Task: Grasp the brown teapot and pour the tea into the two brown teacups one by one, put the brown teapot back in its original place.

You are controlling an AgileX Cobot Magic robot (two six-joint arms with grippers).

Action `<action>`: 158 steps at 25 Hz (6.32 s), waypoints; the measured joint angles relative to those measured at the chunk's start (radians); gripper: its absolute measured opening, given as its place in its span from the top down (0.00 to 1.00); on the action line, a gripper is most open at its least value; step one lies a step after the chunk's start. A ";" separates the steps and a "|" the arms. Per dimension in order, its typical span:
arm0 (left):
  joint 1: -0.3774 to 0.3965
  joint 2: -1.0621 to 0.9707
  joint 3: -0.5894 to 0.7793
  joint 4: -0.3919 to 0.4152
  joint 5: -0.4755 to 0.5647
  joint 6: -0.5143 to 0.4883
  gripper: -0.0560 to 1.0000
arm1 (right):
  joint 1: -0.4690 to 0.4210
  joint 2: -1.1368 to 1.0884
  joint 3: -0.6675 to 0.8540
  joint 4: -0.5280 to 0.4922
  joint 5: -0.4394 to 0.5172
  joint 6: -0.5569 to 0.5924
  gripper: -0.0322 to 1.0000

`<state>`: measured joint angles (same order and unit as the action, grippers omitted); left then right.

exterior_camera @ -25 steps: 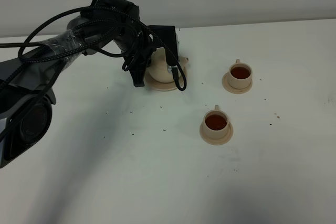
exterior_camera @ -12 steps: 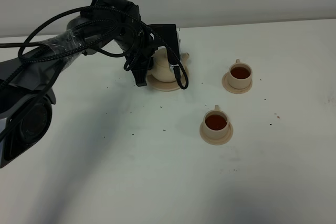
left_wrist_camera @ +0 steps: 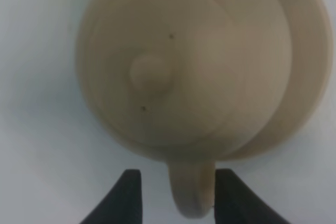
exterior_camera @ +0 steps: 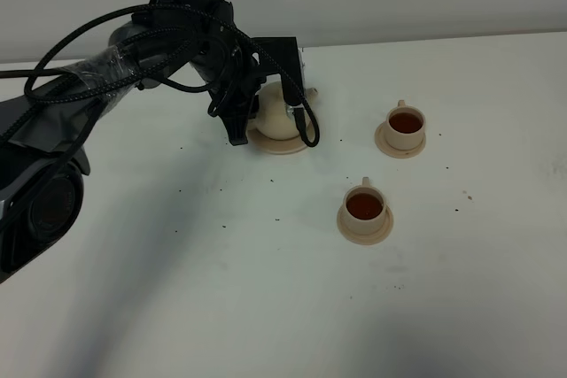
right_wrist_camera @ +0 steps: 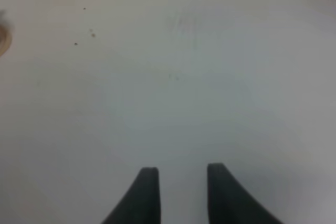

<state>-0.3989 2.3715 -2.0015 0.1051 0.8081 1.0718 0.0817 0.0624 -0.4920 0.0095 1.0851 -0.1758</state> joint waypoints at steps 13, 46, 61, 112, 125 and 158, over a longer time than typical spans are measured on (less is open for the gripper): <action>0.000 -0.054 0.000 -0.024 0.038 -0.035 0.62 | 0.000 0.000 0.000 0.000 0.000 0.000 0.74; 0.022 -1.000 0.760 0.058 0.063 -0.239 0.73 | 0.000 0.000 0.000 0.001 0.000 0.000 0.74; 0.238 -1.502 0.951 -0.224 -0.051 -0.477 0.73 | 0.000 0.000 0.000 0.001 0.000 0.000 0.74; 0.477 -2.294 1.488 -0.561 0.269 -0.661 0.73 | 0.000 0.000 0.000 0.002 0.000 0.000 0.74; 0.477 -2.295 1.488 -0.573 0.269 -0.661 0.73 | 0.000 0.000 0.000 0.002 0.000 0.000 0.74; 0.477 -2.295 1.488 -0.573 0.270 -0.661 0.72 | 0.000 0.000 0.000 0.002 0.000 0.000 0.74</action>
<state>0.0779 0.0769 -0.5140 -0.4676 1.0776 0.4107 0.0817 0.0624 -0.4920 0.0116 1.0851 -0.1758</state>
